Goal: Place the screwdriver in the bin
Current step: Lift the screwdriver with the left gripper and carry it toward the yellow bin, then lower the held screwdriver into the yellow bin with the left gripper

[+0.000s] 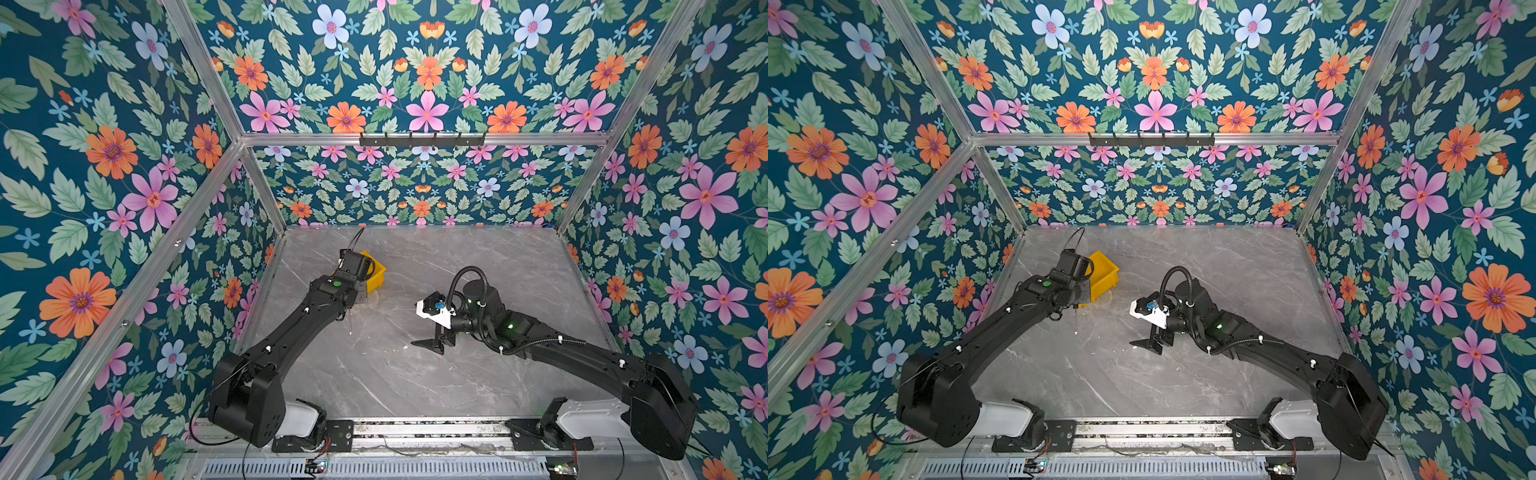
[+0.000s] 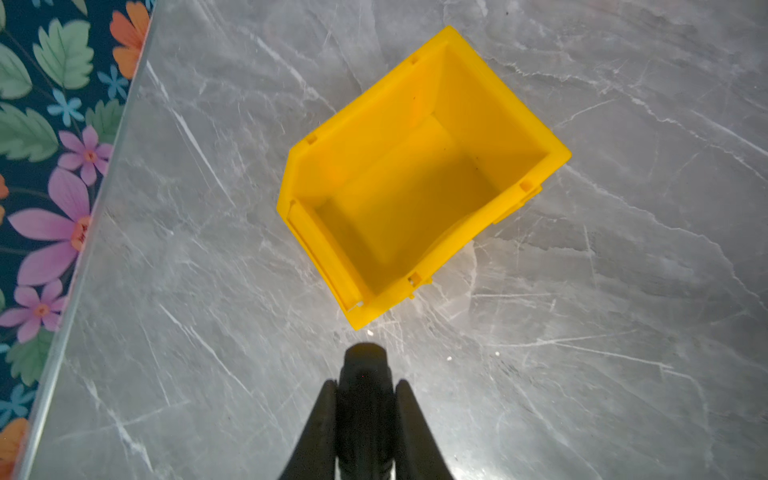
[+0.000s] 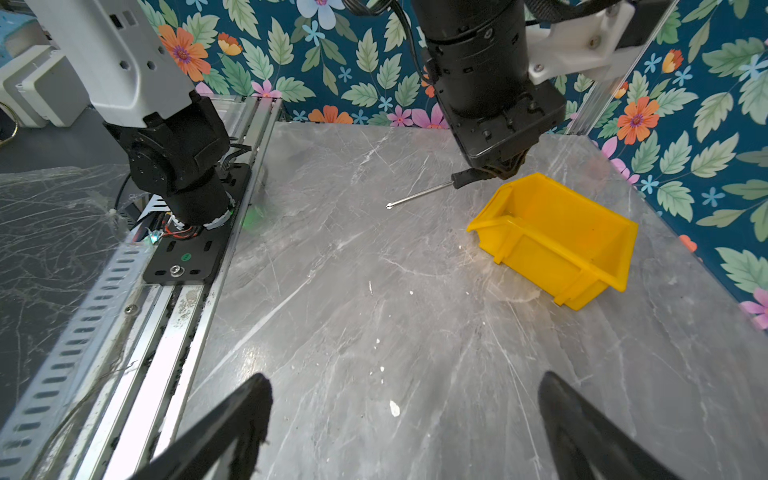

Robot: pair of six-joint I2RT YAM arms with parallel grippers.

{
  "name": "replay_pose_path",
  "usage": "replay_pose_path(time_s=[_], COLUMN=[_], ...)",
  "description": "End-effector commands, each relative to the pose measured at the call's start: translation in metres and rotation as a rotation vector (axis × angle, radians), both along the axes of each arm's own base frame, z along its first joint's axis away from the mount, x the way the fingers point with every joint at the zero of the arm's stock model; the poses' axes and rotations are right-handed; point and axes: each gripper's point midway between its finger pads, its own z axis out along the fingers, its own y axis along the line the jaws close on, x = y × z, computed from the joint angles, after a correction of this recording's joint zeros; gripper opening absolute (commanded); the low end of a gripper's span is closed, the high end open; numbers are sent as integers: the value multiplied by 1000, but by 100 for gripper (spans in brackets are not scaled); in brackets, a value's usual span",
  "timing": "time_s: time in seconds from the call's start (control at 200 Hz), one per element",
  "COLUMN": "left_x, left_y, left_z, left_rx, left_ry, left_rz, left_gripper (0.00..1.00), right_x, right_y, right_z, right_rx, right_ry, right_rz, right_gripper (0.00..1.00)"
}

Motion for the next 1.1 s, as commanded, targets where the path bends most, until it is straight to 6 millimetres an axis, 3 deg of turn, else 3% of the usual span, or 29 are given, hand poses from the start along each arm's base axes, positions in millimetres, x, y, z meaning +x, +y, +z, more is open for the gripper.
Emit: replay_pose_path(time_s=[0.0,0.18,0.33,0.765,0.94,1.095], left_x=[18,37,53,106,124,139], left_y=[-9,-23,-19,-13,-17,-26], left_z=[19,39,44,17,0,-13], left_rx=[85,133,183,159,164,149], left_ry=[-67,-166,-197,-221,-190,-175], left_rz=[-157,-320,-395,-503,-522,-550], left_gripper=[0,0,0,0,0,0], right_x=[4,6,9,44,68,74], right_y=[0,-1,-3,-2,1,11], right_z=[8,15,18,35,31,27], right_rx=[9,15,20,54,34,38], right_ry=[-44,-59,-68,-116,-99,-67], right_rz=[-6,-22,-43,-208,-300,-298], right_gripper=[99,99,99,99,99,99])
